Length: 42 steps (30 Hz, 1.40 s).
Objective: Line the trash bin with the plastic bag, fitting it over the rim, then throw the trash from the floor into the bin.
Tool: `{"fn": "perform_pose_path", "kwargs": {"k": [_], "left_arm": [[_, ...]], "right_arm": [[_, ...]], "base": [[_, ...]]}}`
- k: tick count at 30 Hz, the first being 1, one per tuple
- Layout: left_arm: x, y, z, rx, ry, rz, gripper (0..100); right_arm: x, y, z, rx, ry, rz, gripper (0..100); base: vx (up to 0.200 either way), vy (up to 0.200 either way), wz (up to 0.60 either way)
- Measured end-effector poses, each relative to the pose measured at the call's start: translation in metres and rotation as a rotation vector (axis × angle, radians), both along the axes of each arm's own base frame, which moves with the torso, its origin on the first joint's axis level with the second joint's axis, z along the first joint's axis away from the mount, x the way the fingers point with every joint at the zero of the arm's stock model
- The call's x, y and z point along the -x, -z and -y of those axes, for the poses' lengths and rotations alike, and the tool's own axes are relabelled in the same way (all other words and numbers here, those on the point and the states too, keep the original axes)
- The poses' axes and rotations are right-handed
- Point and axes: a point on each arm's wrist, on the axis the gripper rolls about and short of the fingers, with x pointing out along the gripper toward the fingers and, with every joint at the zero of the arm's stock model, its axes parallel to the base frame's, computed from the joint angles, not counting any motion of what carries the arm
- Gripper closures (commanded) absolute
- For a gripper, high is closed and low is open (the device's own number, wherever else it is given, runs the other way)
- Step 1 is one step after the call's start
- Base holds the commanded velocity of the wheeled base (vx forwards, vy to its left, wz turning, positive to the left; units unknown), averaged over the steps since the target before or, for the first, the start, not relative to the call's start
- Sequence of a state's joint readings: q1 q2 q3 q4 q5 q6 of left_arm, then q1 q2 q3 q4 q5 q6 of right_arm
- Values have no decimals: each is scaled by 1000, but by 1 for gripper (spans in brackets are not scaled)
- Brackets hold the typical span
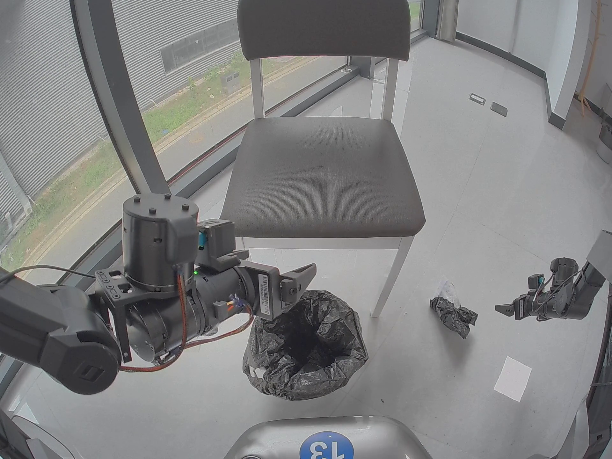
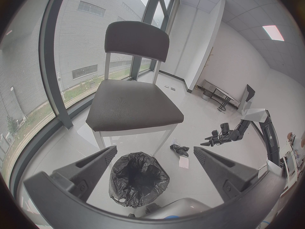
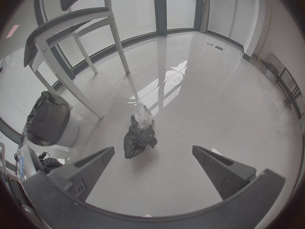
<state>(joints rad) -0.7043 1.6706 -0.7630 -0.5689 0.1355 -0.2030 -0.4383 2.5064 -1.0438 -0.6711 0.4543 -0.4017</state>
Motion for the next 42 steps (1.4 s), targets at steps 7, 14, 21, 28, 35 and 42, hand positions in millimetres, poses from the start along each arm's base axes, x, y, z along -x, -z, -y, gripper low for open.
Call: {"fn": "perform_pose_path", "kwargs": {"k": [7,14,21,28,35,42], "left_arm": [[2,4,4,-6,14,-6,0],[4,11,4,-20,20,-23,0],[3,15,7,-23,24,-28,0],[-1,21,13,-8,31,-9,0],[-3,30,18,-14,36,-16,0],[-3,36,19,-25,39,-30,0]], "right_arm": [[-25,-4,3,-10,-5,11,0],[-59,-11,1,-36,3,66,0],[-97,-14,-12,-71,-16,90,0],[-128,-4,-24,-82,-46,93,0],[-141,30,-43,-112,-70,-32,0],[-128,94,-72,-134,-79,-255,0]], "base": [[0,0,0],[0,0,0],[0,0,0],[0,0,0],[0,0,0],[0,0,0]]}}
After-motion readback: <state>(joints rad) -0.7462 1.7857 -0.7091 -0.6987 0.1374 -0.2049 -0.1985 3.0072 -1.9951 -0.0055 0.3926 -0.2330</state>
